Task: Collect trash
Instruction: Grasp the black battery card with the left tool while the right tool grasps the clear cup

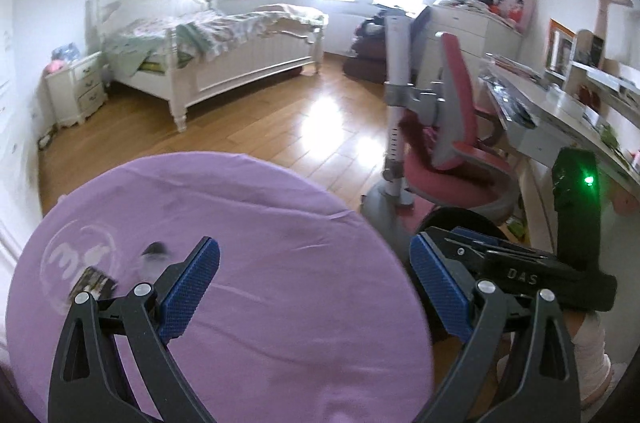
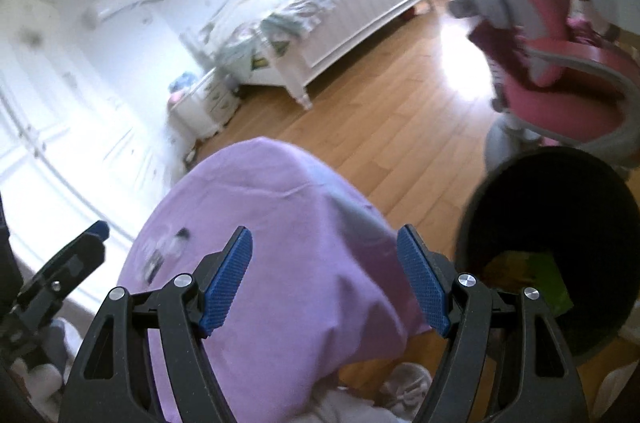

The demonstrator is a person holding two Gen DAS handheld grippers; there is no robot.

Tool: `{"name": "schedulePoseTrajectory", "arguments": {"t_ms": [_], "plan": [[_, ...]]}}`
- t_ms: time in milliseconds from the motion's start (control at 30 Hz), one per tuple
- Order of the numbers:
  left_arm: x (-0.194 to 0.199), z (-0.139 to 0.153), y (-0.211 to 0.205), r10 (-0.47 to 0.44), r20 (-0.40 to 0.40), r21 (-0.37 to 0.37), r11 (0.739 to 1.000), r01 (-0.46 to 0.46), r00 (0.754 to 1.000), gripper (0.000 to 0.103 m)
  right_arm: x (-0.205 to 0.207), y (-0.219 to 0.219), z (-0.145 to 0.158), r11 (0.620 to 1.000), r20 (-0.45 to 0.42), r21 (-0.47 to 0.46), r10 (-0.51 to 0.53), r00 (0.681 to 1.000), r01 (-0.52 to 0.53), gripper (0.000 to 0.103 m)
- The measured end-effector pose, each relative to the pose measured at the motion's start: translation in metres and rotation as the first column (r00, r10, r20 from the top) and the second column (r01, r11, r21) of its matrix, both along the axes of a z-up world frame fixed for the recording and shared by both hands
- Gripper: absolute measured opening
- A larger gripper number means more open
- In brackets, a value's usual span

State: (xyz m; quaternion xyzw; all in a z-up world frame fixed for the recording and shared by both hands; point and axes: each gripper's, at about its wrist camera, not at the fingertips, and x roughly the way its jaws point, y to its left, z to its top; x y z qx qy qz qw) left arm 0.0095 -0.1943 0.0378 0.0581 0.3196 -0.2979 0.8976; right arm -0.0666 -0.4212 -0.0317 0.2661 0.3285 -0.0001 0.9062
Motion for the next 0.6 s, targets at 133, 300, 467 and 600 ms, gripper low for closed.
{"name": "schedulePoseTrajectory", "arguments": {"t_ms": [133,300,467,600], "plan": [[0.017,-0.015,0.033,0.081,-0.020,0.027,0.996,-0.081,0.996,0.095,0.025,0.038,0.006,0.996,-0.008,-0.023,0.089,0.996,-0.090,0.074],[0.049,-0.043,0.090,0.218,-0.054,0.096,0.972,-0.213,0.974,0.095,0.056,0.088,0.014,0.970,-0.029,-0.078,0.230,0.973,-0.232,0.074],[0.086,-0.072,0.147,0.286,-0.118,0.155,0.951,-0.267,0.951,0.095,0.086,0.142,0.013,0.915,-0.072,-0.145,0.371,0.926,-0.377,0.074],[0.102,-0.084,0.168,0.258,-0.147,0.181,0.956,-0.231,0.955,0.095,0.108,0.178,0.009,0.874,-0.105,-0.177,0.440,0.892,-0.453,0.074]]}}
